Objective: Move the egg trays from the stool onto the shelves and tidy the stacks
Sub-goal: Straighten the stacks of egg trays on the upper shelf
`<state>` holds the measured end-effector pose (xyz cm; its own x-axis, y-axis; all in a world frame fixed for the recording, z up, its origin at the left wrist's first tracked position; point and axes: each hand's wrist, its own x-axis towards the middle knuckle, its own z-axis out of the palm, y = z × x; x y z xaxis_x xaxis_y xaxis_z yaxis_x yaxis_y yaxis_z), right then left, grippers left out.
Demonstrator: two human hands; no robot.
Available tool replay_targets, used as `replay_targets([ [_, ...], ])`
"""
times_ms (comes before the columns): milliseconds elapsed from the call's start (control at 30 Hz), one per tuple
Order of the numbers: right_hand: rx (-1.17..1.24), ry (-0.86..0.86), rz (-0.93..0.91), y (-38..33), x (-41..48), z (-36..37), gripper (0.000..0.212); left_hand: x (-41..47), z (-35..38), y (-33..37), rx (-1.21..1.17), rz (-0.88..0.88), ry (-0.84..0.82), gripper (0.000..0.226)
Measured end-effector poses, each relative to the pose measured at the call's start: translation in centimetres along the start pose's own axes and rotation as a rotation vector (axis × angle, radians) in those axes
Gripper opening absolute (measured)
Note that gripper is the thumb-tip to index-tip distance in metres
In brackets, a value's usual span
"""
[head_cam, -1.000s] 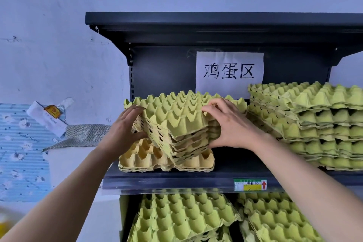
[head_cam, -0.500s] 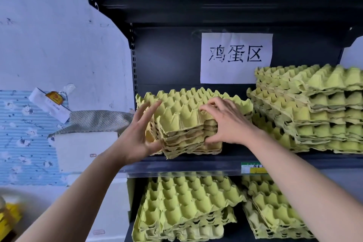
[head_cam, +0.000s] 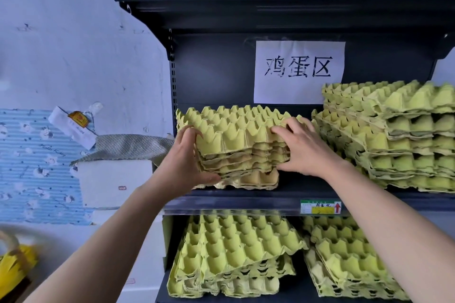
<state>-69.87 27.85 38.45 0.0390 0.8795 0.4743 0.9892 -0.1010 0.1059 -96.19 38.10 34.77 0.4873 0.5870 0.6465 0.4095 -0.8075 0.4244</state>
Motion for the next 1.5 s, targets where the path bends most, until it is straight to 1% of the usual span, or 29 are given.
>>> replay_targets([
  [100, -0.010, 0.075, -0.025, -1.0, 0.7, -1.0, 0.088, 0.9, -1.9, -1.5, -0.046, -0.026, 0.001, 0.078],
  [267, -0.047, 0.138, -0.064, -4.0, 1.9, -0.3, 0.087, 1.7, -3.4, -4.6, -0.108, -0.154, -0.011, 0.087],
  [333, -0.037, 0.135, -0.080, -5.0, 2.4, 0.8, 0.087, 1.6, -3.6, -5.9, -0.097, -0.200, -0.011, 0.088],
  [433, -0.088, 0.108, -0.100, -6.1, 3.2, 2.3, 0.089, 1.0, -2.9, -7.7, -0.029, -0.243, -0.018, 0.093],
  [533, -0.130, 0.091, -0.104, -6.0, 3.5, 3.7, 0.093, 0.4, -1.5, -8.0, 0.007, -0.248, -0.025, 0.097],
  [667, -0.169, 0.083, -0.112, -4.9, 4.1, 4.4, 0.098, 1.1, -0.7, -7.7, -0.015, -0.224, -0.041, 0.103],
  [800, -0.169, 0.047, -0.135, -4.6, 4.5, 4.6, 0.103, 1.3, 0.0, -7.6, -0.074, -0.272, -0.056, 0.118],
  [900, -0.095, 0.042, -0.164, -3.9, 4.2, 4.5, 0.116, 0.8, 0.2, -7.7, -0.083, -0.271, -0.002, 0.110],
  [967, -0.001, 0.052, -0.087, -2.8, 3.7, 4.0, 0.126, 1.0, -0.1, -7.8, -0.103, -0.273, 0.018, 0.103],
  [1000, 0.034, 0.052, -0.024, -2.1, 3.4, 3.8, 0.126, 1.2, -0.2, -7.8, -0.115, -0.282, 0.019, 0.103],
  [1067, 0.113, 0.001, 0.106, -0.9, 2.9, 3.8, 0.121, 1.4, -0.2, -7.5, -0.115, -0.303, 0.005, 0.113],
  [1133, 0.206, -0.059, 0.167, -0.4, 2.7, 3.9, 0.111, 1.5, 0.0, -7.3, -0.100, -0.304, 0.000, 0.119],
  [1267, 0.260, -0.032, 0.143, -0.8, 2.8, 3.8, 0.098, 1.5, 0.0, -7.3, -0.124, -0.286, 0.074, 0.109],
  [1400, 0.275, 0.035, 0.109, -1.6, 2.9, 3.3, 0.095, 1.4, -1.0, -7.5, -0.128, -0.264, 0.149, 0.112],
  [1500, 0.232, 0.026, 0.079, -2.4, 3.5, 3.0, 0.096, 0.7, -1.1, -8.1, -0.129, -0.293, 0.133, 0.113],
])
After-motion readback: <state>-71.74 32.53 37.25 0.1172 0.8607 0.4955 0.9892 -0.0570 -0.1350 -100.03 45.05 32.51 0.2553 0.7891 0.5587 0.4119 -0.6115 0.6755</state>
